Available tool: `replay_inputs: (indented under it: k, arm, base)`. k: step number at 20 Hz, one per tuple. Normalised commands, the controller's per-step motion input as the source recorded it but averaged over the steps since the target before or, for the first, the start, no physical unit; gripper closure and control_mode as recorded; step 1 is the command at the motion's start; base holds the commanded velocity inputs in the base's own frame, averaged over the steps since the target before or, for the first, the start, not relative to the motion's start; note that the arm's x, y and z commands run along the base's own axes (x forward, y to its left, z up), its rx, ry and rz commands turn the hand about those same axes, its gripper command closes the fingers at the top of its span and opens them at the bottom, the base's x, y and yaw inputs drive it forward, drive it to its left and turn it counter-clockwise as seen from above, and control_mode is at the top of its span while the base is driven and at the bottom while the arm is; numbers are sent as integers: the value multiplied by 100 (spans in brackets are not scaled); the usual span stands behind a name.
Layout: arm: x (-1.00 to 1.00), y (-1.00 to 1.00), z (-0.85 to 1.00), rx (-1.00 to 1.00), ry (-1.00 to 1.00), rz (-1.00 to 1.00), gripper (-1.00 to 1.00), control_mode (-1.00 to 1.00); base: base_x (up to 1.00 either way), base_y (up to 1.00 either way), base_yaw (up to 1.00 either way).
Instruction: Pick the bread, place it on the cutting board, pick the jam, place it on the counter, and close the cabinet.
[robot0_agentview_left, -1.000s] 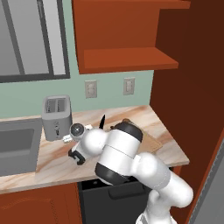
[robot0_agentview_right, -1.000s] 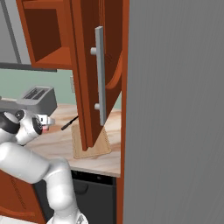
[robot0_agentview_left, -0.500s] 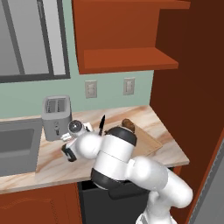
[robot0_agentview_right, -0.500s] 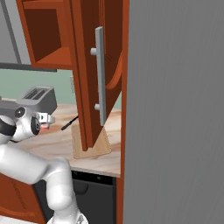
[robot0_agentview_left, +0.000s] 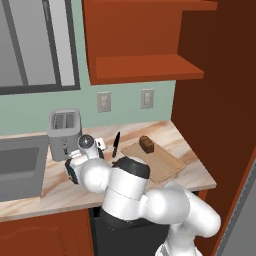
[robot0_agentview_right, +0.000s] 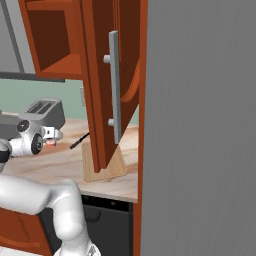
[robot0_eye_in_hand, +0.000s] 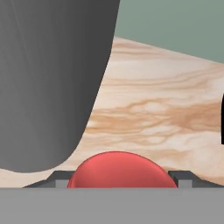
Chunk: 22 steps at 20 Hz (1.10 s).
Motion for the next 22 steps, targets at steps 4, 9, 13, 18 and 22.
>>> replay_inputs:
  k: [4,9,13,18,22]
  arm:
    - [-16,0,-10,0,-4,0,100,-100]
    - [-24,0,-13,0,-8,0,100,-100]
    - [-26,0,-9,0,-7,0,100,-100]
    - [-24,0,-3,0,-4,0,100,-100]
    - [-17,0,0,0,-1,0,-100,-100]
  base:
    - [0,0,0]
    - [0,0,0]
    - [0,0,0]
    - [0,0,0]
    - [0,0,0]
